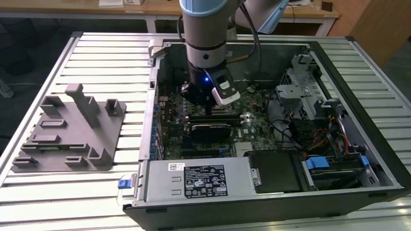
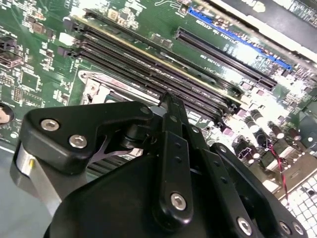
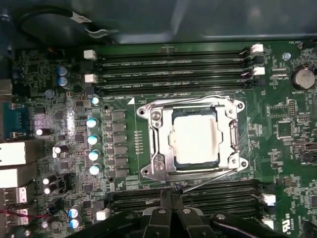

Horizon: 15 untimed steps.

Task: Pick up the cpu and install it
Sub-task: 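Install the second cpu locking lever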

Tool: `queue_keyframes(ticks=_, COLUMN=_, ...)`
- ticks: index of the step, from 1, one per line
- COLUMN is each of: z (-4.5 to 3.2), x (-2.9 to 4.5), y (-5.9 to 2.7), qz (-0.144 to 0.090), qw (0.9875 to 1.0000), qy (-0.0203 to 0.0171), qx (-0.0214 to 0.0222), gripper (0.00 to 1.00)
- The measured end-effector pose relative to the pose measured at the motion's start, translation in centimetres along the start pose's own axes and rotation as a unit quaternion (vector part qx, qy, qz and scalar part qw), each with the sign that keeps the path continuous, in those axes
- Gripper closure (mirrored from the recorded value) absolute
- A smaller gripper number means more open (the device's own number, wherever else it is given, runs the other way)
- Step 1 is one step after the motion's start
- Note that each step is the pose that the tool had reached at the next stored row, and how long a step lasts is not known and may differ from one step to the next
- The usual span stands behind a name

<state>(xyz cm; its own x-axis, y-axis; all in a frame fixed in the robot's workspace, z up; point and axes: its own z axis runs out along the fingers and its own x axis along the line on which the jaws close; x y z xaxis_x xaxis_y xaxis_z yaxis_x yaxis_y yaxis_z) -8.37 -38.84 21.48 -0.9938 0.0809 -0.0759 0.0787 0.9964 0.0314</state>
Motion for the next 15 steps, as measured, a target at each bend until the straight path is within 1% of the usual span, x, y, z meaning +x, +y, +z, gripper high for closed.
queue_keyframes(ticks=5, z=0.08, x=0.3, y=-0.62, qz=0.001, qw=0.9998, qy=0.0014, qx=-0.0182, gripper=0.89)
queue_keyframes(ticks=6, z=0.1, x=0.39, y=-0.74, qz=0.002, qw=0.9997, qy=0.0018, qx=-0.0225, gripper=0.89)
queue_keyframes(ticks=10, z=0.22, x=0.75, y=-1.16, qz=0.003, qw=0.9994, qy=0.0028, qx=-0.0356, gripper=0.89)
queue_keyframes(ticks=12, z=0.33, x=0.9, y=-1.35, qz=0.003, qw=0.9992, qy=0.0031, qx=-0.04, gripper=0.89)
queue_keyframes(ticks=15, z=0.49, x=1.13, y=-1.5, qz=0.003, qw=0.999, qy=0.0035, qx=-0.0444, gripper=0.89)
